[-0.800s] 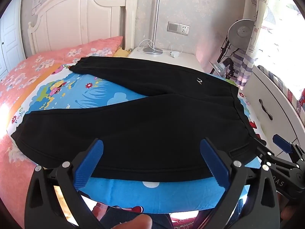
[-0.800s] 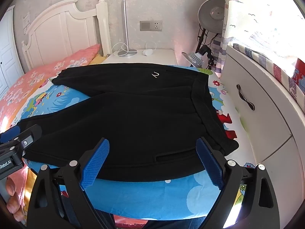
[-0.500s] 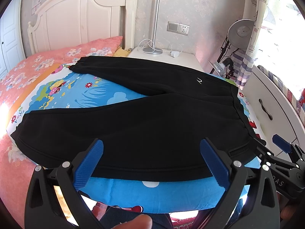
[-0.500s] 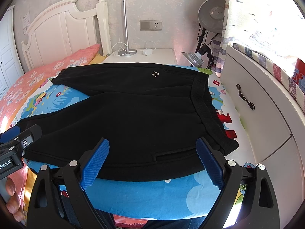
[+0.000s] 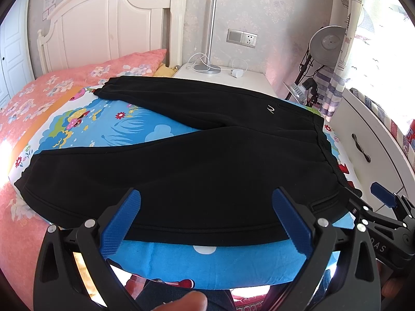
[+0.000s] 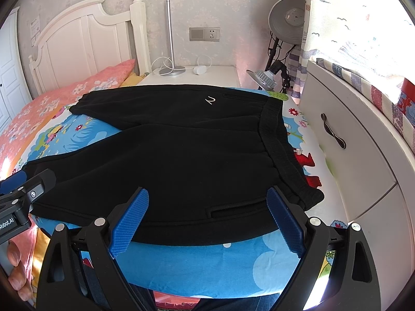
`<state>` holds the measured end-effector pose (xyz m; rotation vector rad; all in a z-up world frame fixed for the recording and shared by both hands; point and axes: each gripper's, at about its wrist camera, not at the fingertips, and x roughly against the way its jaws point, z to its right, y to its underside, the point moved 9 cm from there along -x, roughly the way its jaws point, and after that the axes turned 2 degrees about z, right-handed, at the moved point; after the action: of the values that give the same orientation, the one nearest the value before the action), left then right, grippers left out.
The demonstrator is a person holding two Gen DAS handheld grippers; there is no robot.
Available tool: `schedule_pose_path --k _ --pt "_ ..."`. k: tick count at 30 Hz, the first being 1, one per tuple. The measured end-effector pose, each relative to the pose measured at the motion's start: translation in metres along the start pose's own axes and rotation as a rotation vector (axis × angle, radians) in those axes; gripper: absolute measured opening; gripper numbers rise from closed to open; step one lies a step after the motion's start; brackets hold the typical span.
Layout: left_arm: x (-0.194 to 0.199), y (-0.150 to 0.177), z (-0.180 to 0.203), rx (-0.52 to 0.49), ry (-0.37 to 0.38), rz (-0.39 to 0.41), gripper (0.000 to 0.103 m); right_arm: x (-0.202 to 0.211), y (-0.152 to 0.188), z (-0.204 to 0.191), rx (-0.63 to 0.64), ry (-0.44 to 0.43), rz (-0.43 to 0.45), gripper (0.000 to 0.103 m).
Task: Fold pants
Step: 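Move both grippers toward the waistband of the black sweatpants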
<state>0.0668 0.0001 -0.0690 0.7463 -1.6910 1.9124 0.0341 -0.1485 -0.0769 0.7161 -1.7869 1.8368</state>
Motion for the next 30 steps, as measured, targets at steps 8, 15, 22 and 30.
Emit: schedule_pose_path --k 8,15,22,30 --pt "0.0 0.002 0.002 -0.002 0.0 -0.002 0.101 -0.003 0.008 -0.001 0.0 0.0 -0.005 0.089" --pt "-0.004 0.009 0.007 -0.005 0.0 -0.008 0.101 -0.005 0.006 0.0 0.002 0.001 -0.005 0.089" --pt "-0.01 0.011 0.006 -0.006 -0.002 -0.024 0.101 -0.018 0.017 0.007 0.011 0.018 -0.024 0.089" --pt "-0.039 0.003 -0.008 -0.003 -0.102 -0.103 0.101 -0.032 0.013 0.02 0.023 0.047 -0.07 0.089"
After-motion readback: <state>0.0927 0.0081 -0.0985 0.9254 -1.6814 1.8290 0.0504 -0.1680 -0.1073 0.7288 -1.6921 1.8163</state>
